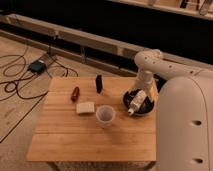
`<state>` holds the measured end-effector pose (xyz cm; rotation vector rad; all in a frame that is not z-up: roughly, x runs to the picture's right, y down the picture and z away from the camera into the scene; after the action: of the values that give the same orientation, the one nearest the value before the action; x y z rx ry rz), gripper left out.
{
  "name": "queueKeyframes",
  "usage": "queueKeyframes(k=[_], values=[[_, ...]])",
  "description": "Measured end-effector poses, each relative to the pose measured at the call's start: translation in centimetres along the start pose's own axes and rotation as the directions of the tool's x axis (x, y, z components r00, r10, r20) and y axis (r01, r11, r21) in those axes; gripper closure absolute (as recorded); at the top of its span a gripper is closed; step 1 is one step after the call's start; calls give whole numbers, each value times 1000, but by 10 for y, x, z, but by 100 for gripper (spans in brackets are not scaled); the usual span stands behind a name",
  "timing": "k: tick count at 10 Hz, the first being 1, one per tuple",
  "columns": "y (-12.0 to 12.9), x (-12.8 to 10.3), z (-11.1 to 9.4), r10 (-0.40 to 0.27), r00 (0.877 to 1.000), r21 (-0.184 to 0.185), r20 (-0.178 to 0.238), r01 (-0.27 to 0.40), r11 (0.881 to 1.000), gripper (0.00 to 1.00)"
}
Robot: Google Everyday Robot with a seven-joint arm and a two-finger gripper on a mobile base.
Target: Knock the eraser over
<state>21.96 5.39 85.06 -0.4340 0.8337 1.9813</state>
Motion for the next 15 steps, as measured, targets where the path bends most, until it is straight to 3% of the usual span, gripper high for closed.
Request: queueKeyframes(k=[11, 15], values=[[0, 0, 0, 0, 1000, 0, 0, 0, 1000, 20], [25, 4, -2, -64, 997, -1, 45, 64, 998, 20]])
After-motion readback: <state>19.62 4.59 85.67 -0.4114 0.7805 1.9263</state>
